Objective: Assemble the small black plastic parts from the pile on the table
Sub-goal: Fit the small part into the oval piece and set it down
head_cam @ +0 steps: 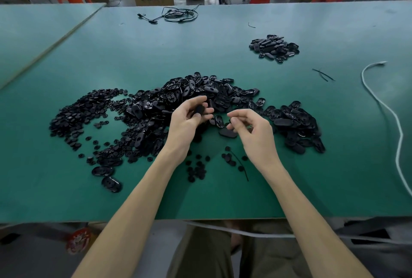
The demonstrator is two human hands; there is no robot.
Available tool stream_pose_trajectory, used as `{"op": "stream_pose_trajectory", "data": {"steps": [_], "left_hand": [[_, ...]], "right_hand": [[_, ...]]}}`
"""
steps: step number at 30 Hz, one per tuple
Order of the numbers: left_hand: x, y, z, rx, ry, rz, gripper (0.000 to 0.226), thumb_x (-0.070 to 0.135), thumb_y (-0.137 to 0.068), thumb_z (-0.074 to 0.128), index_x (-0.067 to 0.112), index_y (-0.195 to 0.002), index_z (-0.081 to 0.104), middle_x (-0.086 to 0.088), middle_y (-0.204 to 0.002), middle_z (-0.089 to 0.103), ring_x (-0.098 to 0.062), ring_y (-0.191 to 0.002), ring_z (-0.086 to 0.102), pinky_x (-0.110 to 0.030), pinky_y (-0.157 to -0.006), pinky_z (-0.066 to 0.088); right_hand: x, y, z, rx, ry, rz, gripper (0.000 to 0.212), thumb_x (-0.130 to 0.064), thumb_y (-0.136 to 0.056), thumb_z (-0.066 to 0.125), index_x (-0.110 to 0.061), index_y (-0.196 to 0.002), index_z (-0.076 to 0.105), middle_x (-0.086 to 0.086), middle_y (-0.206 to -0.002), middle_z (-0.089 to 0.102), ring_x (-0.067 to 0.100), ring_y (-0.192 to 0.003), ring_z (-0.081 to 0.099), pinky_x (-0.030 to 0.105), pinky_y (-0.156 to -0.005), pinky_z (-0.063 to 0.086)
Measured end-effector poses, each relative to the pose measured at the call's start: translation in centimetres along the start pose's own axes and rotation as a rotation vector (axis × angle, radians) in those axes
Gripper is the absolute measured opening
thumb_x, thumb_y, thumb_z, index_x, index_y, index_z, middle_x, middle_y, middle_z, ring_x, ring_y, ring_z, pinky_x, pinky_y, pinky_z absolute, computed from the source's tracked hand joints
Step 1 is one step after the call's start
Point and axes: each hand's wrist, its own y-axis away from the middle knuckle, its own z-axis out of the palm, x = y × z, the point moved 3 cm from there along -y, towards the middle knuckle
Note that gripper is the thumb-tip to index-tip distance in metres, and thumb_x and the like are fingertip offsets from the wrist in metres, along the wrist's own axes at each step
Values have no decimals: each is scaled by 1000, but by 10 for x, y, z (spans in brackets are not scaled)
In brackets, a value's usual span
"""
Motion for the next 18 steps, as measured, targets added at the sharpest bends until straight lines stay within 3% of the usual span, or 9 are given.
{"op": "stream_pose_trajectory", "data": {"steps": [6, 9, 12, 15, 18], "left_hand": [[1, 3, 2, -77, 95, 25, 39, -18, -103, 38, -4, -137, 53, -6, -119, 68, -22, -123, 68, -39, -109, 52], [2, 6, 2, -117, 145, 35, 33, -13, -104, 46, -6, -136, 53, -17, -130, 65, -25, -125, 67, -41, -108, 53], [4, 9, 5, -165, 171, 18, 31, -9, -102, 54, -5, -134, 58, -17, -127, 69, -29, -122, 69, -40, -105, 55], [4, 11, 7, -198, 164, 1, 32, -8, -99, 60, -4, -131, 63, -17, -120, 74, -32, -117, 71, -40, -102, 57], [5, 12, 7, -188, 173, -5, 33, -9, -96, 64, -2, -129, 66, -19, -114, 66, -34, -113, 73, -38, -99, 59]], "right_hand": [[-2, 1, -1, -8, -2, 22, 16, -8, -99, 67, -18, -109, 75, -8, -87, 79, 6, -91, 74, 36, -88, 59], [-2, 1, -2, -11, -36, 26, 16, -8, -98, 69, -18, -109, 74, -7, -88, 80, 6, -91, 75, 33, -86, 59], [-1, 1, -2, -20, -58, 36, 14, -8, -97, 71, -18, -106, 74, -7, -89, 80, 5, -89, 76, 27, -82, 58], [-1, 1, -2, -18, -72, 41, 12, -10, -95, 74, -17, -105, 74, -4, -91, 80, 9, -90, 77, 38, -85, 61], [0, 1, -2, -19, -76, 41, 10, -11, -94, 75, -18, -101, 74, -4, -90, 80, 11, -91, 76, 48, -89, 61]]}}
